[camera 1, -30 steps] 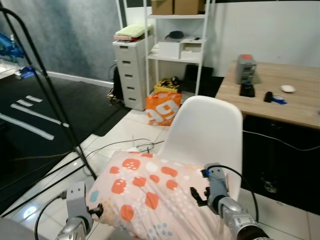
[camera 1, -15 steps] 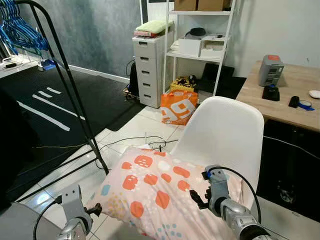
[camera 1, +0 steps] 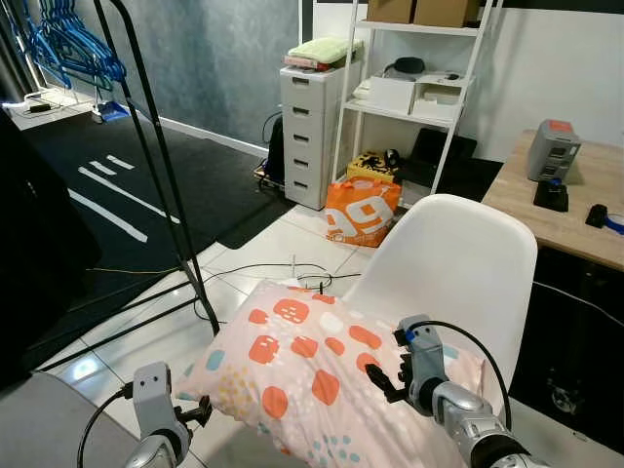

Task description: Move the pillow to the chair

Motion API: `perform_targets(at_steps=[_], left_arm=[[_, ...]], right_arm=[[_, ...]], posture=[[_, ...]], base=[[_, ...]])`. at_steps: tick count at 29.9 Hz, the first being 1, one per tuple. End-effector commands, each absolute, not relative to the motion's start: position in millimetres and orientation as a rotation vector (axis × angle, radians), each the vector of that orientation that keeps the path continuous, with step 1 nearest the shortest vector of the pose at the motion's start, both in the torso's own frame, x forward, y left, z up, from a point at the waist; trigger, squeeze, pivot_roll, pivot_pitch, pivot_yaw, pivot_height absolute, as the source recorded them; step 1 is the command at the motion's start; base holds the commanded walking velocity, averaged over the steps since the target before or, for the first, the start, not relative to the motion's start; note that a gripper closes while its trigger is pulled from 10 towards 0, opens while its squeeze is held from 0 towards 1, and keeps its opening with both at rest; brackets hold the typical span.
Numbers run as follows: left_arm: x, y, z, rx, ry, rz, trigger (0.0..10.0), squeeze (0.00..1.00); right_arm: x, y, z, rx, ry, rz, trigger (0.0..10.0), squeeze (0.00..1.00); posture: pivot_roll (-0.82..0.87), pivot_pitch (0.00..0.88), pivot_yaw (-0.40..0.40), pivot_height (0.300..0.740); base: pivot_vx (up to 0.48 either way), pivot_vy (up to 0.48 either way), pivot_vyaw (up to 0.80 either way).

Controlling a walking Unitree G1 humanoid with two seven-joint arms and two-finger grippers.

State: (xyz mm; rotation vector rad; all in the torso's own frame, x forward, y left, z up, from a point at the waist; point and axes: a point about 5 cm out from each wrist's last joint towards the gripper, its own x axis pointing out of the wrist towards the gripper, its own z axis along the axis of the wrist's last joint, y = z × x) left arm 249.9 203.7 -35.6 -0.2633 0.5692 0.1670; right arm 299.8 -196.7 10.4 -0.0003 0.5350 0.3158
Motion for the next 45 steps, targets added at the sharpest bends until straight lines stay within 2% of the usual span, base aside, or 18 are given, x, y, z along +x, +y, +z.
perform_targets(at_steps=[1,10,17,25,45], left_arm=[[246,205,-38,-0.232,0.572,0.144,10.0,0.0],[252,210,-31,-0.261,0.523,0.147,10.0,0.0],[256,200,-30,-0.178,0.542,0.121,10.0,0.0],[256,191,-31,-0.164,0.534,0.085,10.0,0.0],[247,179,-43,-0.133,0.656,0.012,10.0,0.0]], right_arm=[[294,-194,5,0.051,0.533,0.317,10.0,0.0],[296,-189,10,0.061,0.492,0.412,10.0,0.0],[298,-193,12,0.04,0.499,0.393,10.0,0.0],[298,-198,14,0.053,0.495,0.383,10.0,0.0],[304,-195,21,0.123,0.459,0.401,10.0,0.0]], posture=[[-0.18,0.0,-0.012,0.74],[-0.19,0.038,-0.006,0.74],[-0.19,0.051,-0.008,0.74],[-0.2,0.045,-0.012,0.74],[-0.19,0.045,-0.009,0.74]], base=[[0.0,0.0,0.76],[0.0,0.0,0.76],[-0.368,0.0,0.76],[0.0,0.0,0.76],[0.0,0.0,0.76]])
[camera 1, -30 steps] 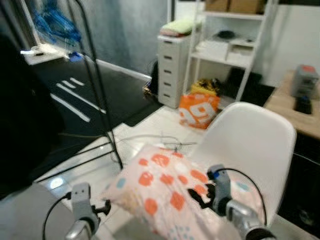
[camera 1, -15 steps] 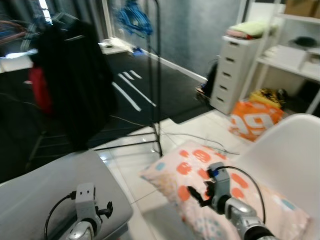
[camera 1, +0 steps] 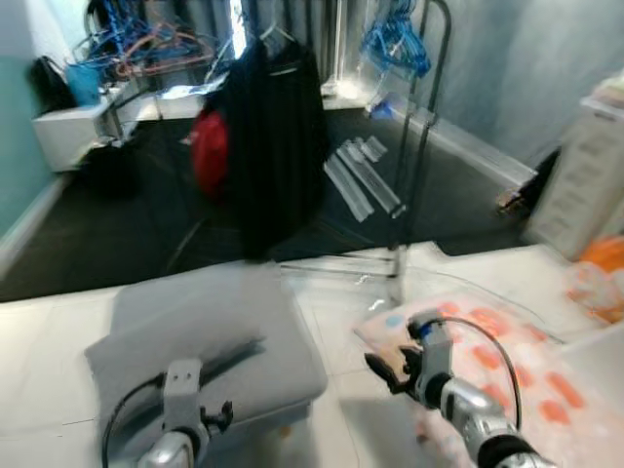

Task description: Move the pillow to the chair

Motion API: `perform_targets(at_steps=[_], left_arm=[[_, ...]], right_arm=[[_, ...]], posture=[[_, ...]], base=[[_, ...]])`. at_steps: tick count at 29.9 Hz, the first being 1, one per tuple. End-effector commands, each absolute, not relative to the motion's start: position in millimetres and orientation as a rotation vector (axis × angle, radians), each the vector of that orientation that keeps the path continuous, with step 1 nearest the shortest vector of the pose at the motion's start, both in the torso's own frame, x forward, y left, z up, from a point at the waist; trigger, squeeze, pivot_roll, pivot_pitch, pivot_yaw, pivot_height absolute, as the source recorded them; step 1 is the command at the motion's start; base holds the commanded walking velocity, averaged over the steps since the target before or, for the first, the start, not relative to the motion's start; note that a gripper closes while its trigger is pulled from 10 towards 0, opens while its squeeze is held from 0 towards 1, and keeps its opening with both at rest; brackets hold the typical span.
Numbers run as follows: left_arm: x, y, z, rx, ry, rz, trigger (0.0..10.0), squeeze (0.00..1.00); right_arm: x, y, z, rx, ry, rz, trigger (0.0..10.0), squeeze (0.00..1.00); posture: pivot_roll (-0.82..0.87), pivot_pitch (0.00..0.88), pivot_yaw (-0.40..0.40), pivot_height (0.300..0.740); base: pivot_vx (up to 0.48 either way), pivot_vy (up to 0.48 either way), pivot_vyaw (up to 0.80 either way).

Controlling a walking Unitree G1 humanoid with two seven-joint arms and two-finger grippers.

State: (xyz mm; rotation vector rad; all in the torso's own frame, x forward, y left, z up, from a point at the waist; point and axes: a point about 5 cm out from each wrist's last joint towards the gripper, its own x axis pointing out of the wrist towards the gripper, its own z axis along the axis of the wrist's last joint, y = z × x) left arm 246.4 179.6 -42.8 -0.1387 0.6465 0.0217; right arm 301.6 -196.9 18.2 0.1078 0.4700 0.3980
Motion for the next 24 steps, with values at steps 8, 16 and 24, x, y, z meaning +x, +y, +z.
perform_targets(at_steps=[8,16,24], left_arm=[[247,178,-43,-0.123,0.654,0.03,10.0,0.0],[251,173,-41,-0.118,0.668,-0.003,10.0,0.0],[238,174,-49,-0.108,0.678,-0.016,10.0,0.0]], right_arm=[[309,-191,26,0.185,0.428,0.417,10.0,0.0],[313,-184,31,0.252,0.402,0.448,10.0,0.0],[318,-185,38,0.279,0.379,0.46,10.0,0.0]], posture=[[-0.19,0.051,-0.008,0.74],[-0.19,0.036,-0.009,0.74],[-0.19,0.014,-0.011,0.74]], base=[[0.0,0.0,0.76],[0.0,0.0,0.76],[0.0,0.0,0.76]])
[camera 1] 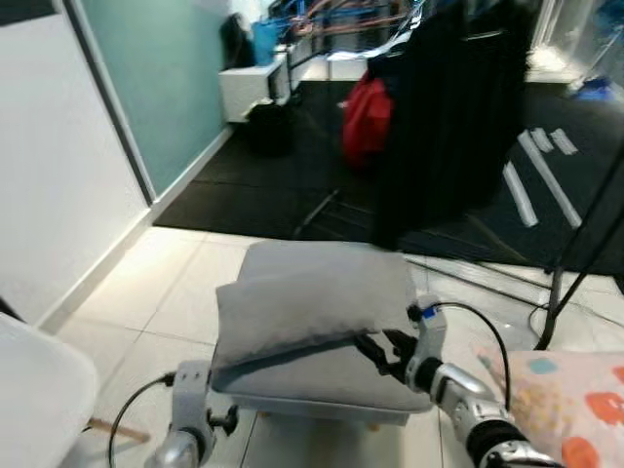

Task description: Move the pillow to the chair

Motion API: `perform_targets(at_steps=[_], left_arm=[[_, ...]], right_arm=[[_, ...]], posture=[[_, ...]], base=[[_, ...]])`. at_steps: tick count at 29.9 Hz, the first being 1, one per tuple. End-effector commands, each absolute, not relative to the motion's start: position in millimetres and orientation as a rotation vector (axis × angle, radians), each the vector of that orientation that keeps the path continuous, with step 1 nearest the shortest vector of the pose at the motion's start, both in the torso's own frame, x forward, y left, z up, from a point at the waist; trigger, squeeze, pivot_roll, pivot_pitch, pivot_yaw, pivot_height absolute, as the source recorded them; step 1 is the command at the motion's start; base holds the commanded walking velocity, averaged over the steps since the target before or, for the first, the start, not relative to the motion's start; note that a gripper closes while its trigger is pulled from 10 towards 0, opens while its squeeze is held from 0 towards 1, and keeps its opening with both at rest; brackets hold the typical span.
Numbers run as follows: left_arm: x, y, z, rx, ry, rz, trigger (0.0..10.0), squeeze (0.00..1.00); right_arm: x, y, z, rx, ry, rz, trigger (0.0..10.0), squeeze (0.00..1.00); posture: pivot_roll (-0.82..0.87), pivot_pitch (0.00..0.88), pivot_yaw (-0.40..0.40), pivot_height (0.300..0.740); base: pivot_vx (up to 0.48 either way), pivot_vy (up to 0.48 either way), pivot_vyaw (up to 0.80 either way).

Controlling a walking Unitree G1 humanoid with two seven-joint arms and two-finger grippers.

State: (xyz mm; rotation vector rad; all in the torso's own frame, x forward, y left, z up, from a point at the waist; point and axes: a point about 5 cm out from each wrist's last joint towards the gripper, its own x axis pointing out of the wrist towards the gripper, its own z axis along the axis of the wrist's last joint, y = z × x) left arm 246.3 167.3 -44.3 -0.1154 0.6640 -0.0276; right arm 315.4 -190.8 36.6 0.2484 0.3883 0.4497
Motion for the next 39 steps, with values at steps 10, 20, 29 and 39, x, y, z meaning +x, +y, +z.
perform_targets(at_steps=[10,20,29,39], left_arm=[[231,175,-53,-0.141,0.684,-0.011,10.0,0.0],[237,185,-49,-0.108,0.677,0.056,10.0,0.0],[242,189,-44,-0.142,0.639,0.074,10.0,0.0],[241,188,-44,-0.159,0.629,0.085,10.0,0.0]], right_arm=[[323,-186,44,0.306,0.35,0.433,10.0,0.0],[328,-184,44,0.307,0.395,0.351,10.0,0.0],[330,-183,46,0.308,0.385,0.353,10.0,0.0],[330,-184,43,0.231,0.444,0.338,10.0,0.0]], posture=[[-0.19,0.017,-0.008,0.74],[-0.19,0.026,-0.002,0.74],[-0.19,0.027,-0.001,0.74],[-0.19,0.036,-0.008,0.74]], base=[[0.0,0.0,0.76],[0.0,-0.236,0.12],[0.0,0.0,0.0],[0.0,0.0,0.0]])
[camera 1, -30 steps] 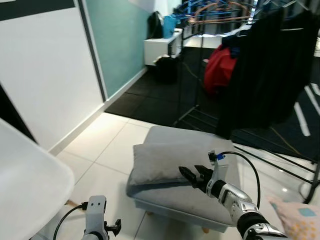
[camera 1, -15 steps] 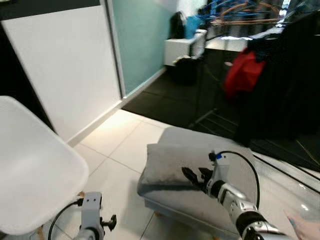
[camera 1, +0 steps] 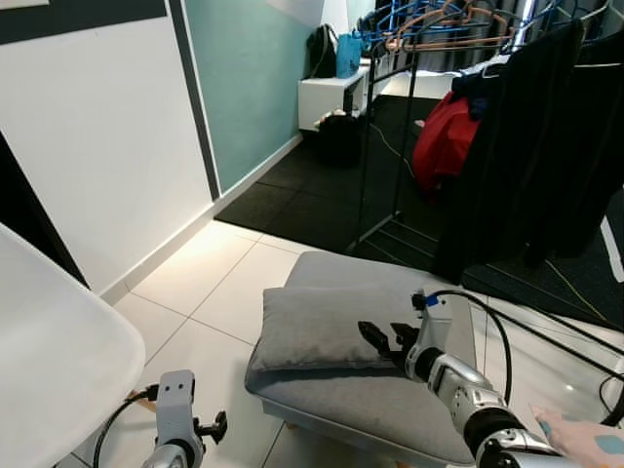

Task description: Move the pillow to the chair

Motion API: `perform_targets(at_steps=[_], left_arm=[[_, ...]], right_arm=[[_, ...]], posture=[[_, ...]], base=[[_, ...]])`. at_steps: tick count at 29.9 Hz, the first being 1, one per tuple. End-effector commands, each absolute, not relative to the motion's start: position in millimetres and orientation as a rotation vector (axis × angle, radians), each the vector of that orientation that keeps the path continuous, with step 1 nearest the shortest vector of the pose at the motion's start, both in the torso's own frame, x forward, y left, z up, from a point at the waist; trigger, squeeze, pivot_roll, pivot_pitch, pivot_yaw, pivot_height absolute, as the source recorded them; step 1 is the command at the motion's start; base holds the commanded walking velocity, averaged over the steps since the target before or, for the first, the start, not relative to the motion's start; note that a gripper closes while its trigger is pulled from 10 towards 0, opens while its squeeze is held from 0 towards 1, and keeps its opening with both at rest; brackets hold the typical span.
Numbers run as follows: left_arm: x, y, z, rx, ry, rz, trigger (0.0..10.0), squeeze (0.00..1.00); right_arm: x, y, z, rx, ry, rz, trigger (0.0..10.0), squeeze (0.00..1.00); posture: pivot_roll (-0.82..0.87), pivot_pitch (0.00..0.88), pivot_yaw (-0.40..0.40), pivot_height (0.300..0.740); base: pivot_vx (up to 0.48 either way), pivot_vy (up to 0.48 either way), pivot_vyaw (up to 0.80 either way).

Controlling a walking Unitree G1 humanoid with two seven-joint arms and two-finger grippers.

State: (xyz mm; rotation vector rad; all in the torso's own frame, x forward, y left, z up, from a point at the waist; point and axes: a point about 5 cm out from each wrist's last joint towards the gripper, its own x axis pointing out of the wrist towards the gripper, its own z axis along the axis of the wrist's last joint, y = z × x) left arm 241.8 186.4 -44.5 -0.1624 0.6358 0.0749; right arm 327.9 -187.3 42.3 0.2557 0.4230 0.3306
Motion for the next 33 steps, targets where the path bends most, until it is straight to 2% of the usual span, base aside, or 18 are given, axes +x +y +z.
perform_targets(at_steps=[1,6,13,33], left_arm=[[241,188,-44,-0.15,0.626,0.09,10.0,0.0],[241,189,-43,-0.128,0.614,0.094,10.0,0.0],[241,189,-43,-0.125,0.6,0.096,10.0,0.0],[243,188,-40,-0.13,0.549,0.109,10.0,0.0]], right_arm=[[328,-184,39,0.232,0.468,0.323,10.0,0.0],[329,-181,39,0.336,0.493,0.309,10.0,0.0],[334,-184,45,0.366,0.469,0.277,10.0,0.0],[339,-188,51,0.375,0.489,0.256,10.0,0.0]], posture=[[-0.19,0.033,-0.008,0.74],[-0.19,0.034,-0.009,0.74],[-0.19,0.031,-0.009,0.74],[-0.19,0.024,-0.014,0.736]], base=[[0.255,0.0,0.0],[0.268,0.0,0.0],[0.282,0.0,0.0],[0.0,0.0,0.0]])
